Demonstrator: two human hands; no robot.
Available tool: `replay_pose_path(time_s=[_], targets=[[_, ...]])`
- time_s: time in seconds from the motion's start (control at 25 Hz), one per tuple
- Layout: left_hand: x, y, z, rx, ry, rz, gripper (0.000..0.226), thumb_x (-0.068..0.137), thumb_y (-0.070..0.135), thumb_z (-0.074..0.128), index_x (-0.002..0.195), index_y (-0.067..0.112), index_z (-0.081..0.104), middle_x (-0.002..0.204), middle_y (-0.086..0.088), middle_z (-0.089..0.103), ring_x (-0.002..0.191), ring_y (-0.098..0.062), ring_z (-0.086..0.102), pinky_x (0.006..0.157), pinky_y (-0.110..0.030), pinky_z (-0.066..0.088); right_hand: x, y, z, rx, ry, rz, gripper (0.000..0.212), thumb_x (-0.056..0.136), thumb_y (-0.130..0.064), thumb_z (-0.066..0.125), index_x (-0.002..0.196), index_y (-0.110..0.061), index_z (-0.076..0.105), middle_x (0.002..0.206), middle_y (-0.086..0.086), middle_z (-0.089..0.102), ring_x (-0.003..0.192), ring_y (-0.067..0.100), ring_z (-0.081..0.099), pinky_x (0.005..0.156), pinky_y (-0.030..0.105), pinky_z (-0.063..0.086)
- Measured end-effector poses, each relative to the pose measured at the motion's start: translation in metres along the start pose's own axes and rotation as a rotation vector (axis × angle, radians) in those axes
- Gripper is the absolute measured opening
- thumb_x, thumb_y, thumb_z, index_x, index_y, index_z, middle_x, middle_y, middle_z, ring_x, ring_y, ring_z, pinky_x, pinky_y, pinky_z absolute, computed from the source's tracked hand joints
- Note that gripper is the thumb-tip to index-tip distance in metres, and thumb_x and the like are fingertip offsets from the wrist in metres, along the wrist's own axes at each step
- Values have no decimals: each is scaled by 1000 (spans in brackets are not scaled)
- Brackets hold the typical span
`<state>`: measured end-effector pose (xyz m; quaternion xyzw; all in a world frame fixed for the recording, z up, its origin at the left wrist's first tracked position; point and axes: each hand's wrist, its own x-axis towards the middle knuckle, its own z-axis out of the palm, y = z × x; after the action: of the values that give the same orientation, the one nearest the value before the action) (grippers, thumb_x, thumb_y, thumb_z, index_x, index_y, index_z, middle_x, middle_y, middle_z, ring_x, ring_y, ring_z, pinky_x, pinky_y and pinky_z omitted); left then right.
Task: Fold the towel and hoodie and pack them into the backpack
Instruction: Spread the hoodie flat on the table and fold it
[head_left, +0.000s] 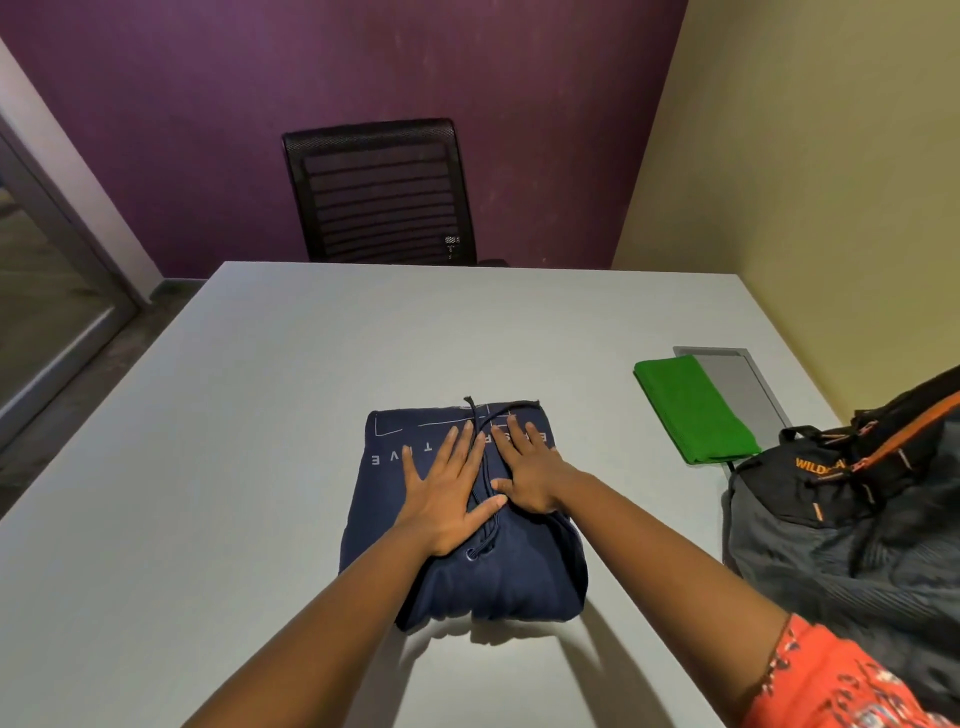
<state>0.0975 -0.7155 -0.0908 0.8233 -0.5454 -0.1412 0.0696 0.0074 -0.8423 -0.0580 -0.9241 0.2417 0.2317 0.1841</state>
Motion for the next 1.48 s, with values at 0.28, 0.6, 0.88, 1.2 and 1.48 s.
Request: replay_pose_path(time_s=[0.28, 0.6, 0.88, 1.2, 1.48], targets=[[7, 4, 1, 2, 29, -28, 112, 46, 90, -22, 141, 30, -21, 146, 11, -31, 135, -6, -29, 103, -59, -21, 1, 10, -1, 90, 19, -61, 72, 99, -38, 37, 149, -16, -11, 157, 7, -19, 145, 28, -14, 120, 42, 2], [50, 35, -9, -31, 166, -132, 83, 79, 66, -2, 148, 21, -7, 157, 3, -15, 143, -14, -19, 109, -56, -15, -7, 102, -16, 378, 327, 184, 57, 98, -31, 44, 148, -11, 24, 153, 12, 28, 141, 25, 29, 113, 31, 25], [59, 40, 17, 79, 270, -129, 84, 78, 59, -4, 150, 15, 7, 158, 1, 0, 142, -11, -13, 112, -52, -12, -11, 181, -5, 294, 497, 486, 41, 97, -21, 44, 130, 4, 46, 138, 22, 45, 130, 32, 40, 103, 33, 33], [56, 33, 32, 27, 388, -80, 73, 86, 51, 19, 147, 11, 24, 155, 1, 15, 143, -14, 3, 116, -46, -6, -1, 215, 12, 83, 230, 535, 69, 95, -29, 50, 147, -1, 15, 156, 17, 10, 144, 32, 10, 115, 43, 23], [55, 29, 35, 25, 414, -63, 74, 85, 51, 23, 146, 11, 26, 154, -1, 17, 143, -15, 6, 116, -44, -6, -2, 194, 2, 112, 265, 577, 46, 91, -38, 52, 122, -5, 52, 125, 12, 56, 117, 29, 54, 90, 34, 45]])
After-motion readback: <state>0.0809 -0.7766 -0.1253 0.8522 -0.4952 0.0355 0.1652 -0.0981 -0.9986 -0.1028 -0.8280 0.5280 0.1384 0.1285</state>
